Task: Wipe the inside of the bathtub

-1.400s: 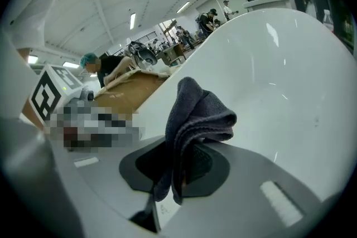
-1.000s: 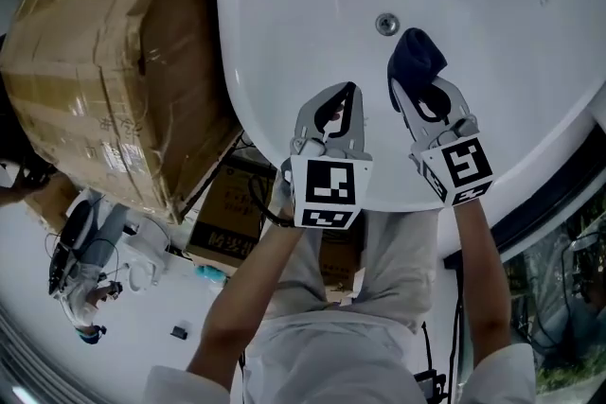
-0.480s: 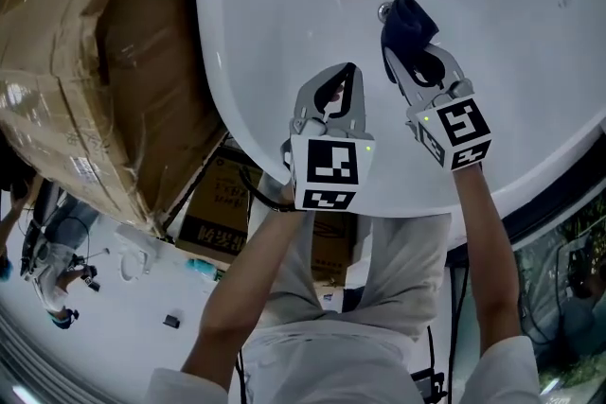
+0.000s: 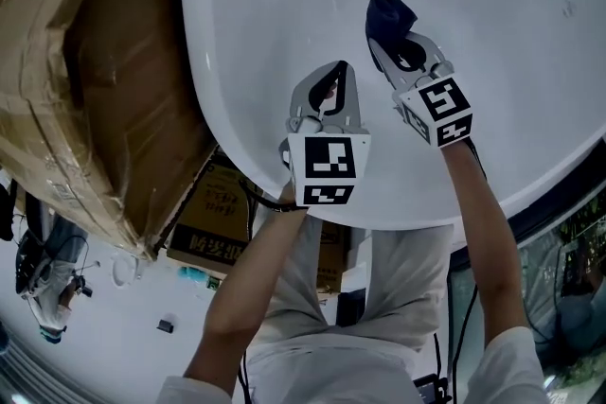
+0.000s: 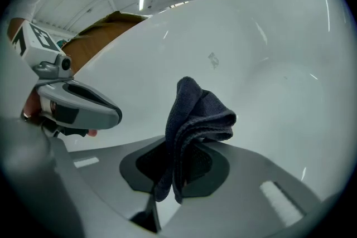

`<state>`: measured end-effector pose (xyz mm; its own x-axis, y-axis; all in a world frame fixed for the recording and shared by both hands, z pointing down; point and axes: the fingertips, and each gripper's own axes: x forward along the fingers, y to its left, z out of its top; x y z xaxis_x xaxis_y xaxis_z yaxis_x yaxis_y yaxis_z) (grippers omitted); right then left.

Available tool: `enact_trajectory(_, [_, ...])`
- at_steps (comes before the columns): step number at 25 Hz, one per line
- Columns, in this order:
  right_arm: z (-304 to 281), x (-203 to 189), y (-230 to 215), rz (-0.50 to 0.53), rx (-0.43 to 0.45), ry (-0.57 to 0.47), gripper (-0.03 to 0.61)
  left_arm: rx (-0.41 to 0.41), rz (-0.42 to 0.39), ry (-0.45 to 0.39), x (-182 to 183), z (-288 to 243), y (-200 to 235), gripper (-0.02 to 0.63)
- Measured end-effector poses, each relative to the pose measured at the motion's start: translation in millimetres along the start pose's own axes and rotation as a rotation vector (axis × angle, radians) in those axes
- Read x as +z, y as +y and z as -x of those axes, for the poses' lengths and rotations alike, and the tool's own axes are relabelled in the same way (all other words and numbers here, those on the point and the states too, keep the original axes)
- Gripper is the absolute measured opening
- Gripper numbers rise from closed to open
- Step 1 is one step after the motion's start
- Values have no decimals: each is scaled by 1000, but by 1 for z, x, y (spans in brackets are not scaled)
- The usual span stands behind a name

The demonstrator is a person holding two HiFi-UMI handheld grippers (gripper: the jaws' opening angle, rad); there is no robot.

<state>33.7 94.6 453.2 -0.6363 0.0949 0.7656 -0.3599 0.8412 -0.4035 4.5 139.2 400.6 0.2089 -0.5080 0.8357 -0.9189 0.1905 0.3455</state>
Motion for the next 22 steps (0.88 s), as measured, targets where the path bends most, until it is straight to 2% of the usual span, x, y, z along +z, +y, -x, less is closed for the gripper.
enact_trajectory(6, [-21, -19, -5, 6, 43, 48, 54, -4, 39, 26, -9, -10, 13, 0])
enact_trajectory(15, [-48, -52, -21, 25, 72, 113, 54, 6, 87, 38, -3, -35, 27, 0])
enact_trajectory(22, [-58, -63, -32, 23, 85, 133, 54, -16, 41, 33, 22, -63, 30, 0])
